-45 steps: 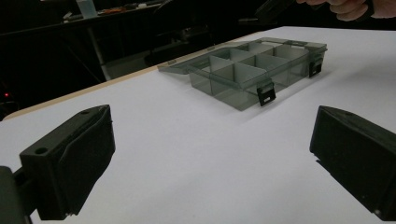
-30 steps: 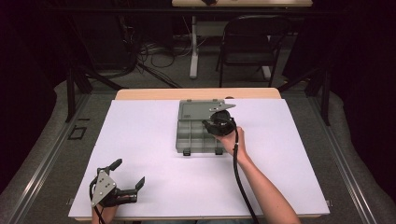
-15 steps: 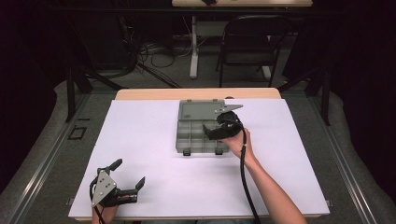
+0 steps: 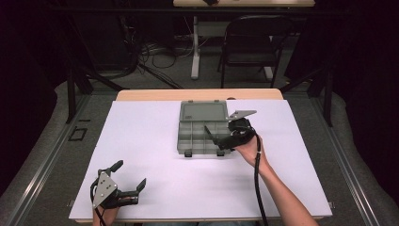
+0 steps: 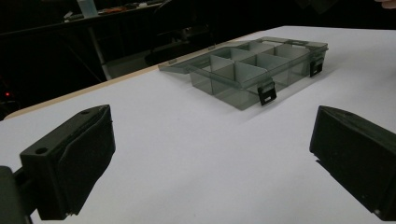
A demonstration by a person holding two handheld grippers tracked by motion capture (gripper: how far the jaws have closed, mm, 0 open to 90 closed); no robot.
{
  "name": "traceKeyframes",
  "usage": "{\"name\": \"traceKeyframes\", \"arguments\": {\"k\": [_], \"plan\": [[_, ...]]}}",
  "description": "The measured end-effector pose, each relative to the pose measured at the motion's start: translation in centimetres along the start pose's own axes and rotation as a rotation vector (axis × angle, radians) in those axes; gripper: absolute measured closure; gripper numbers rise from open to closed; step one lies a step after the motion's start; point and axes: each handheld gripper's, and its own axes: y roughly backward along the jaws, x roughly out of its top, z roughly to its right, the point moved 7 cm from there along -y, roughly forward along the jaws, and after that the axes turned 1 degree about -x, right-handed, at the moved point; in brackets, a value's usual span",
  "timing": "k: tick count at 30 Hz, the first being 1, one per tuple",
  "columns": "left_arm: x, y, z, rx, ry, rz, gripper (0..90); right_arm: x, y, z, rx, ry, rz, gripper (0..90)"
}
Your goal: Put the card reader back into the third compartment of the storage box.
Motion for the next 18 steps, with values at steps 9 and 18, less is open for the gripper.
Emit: {"name": "traceKeyframes", "arguments": {"k": [9, 18], "plan": [[0.0, 0.0, 0.0, 0.001, -0.001, 0.002, 0.2, -1.5, 2.5, -0.1, 0.011, 0.003, 0.017, 0.0], [0.0, -0.1, 0.1, 0.000, 0.000, 0.000, 0.2, -3.2, 4.8, -0.4, 0.005, 0.006, 0.038, 0.0]]}}
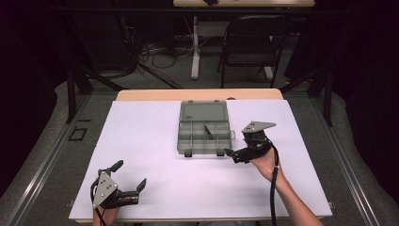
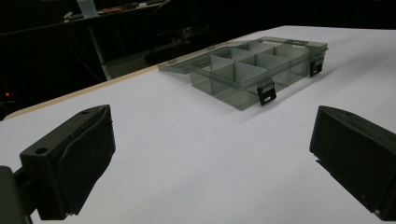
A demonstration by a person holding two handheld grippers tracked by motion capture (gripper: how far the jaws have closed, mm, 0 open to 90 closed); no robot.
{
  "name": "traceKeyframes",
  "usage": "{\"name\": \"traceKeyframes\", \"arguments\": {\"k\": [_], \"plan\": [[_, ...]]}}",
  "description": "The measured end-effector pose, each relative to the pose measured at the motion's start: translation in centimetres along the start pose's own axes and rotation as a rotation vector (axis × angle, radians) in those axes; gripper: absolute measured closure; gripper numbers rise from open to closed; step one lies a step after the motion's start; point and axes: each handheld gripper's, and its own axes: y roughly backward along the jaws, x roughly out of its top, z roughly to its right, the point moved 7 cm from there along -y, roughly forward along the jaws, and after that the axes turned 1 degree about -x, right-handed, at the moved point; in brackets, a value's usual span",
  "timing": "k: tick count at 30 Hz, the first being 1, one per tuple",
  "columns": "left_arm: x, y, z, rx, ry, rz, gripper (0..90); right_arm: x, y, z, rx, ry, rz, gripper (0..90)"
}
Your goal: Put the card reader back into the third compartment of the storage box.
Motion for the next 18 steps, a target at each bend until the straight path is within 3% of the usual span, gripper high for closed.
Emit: {"name": "traceKeyframes", "arguments": {"k": [18], "plan": [[0.0, -0.1, 0.0, -0.002, 0.000, -0.003, 0.2, -3.6, 3.0, -0.9, -0.032, 0.021, 0.020, 0.0]]}}
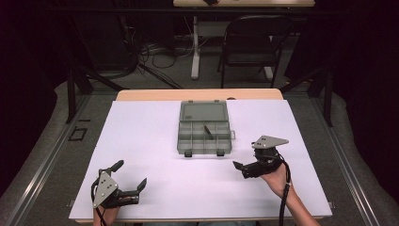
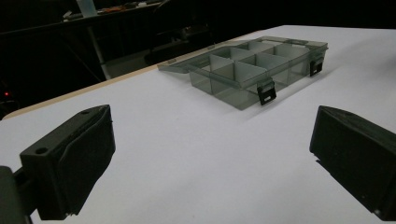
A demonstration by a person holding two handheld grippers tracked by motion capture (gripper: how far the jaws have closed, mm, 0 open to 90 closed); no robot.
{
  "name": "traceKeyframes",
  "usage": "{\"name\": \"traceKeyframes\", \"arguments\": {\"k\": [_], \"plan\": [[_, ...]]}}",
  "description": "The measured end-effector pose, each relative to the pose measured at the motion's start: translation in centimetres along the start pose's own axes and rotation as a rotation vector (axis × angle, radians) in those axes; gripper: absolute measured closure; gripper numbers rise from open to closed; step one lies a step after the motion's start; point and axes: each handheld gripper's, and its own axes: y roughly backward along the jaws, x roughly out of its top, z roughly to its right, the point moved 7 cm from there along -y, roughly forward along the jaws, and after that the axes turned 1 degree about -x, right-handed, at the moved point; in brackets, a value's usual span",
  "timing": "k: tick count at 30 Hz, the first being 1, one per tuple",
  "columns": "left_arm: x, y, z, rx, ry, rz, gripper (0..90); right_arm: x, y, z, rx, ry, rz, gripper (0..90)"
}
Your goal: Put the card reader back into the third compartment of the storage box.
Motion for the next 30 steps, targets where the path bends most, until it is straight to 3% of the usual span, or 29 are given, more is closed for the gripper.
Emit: {"name": "traceKeyframes", "arguments": {"k": [30], "plan": [[0.0, 0.0, 0.0, 0.002, 0.000, -0.004, 0.2, -6.4, 3.2, -0.2, -0.073, -0.028, 0.066, 0.0]]}}
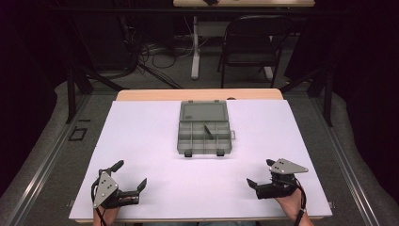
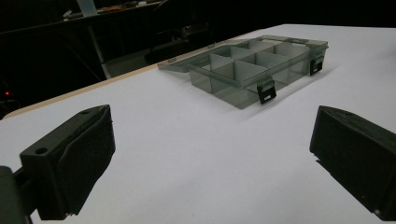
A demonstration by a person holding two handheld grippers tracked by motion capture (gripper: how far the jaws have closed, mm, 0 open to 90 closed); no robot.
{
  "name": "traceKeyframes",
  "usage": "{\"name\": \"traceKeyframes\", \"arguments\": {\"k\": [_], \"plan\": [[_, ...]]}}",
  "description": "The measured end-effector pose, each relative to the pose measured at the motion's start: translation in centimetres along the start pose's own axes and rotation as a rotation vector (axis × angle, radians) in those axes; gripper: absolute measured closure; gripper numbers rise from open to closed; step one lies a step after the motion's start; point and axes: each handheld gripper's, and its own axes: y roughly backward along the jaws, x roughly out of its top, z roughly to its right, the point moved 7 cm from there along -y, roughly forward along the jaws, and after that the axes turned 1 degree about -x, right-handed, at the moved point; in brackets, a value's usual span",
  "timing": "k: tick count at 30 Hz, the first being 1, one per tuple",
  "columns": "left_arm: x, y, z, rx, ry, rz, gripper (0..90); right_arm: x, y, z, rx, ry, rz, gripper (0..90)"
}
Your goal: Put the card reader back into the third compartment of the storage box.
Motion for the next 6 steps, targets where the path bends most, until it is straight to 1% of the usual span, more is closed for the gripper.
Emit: {"name": "traceKeyframes", "arguments": {"k": [4, 5, 6], "plan": [[0.00, -0.12, 0.06, -0.004, 0.000, -0.001, 0.3, -0.93, 0.26, -0.04, -0.007, -0.007, -0.001, 0.0], [0.00, -0.14, 0.07, -0.005, -0.003, -0.001, 0.2, -1.06, 0.29, 0.01, -0.011, 0.000, 0.003, 0.0], [0.01, -0.15, 0.06, -0.004, -0.001, -0.001, 0.3, -1.18, 0.32, -0.02, -0.007, -0.005, 0.004, 0.0]]}}
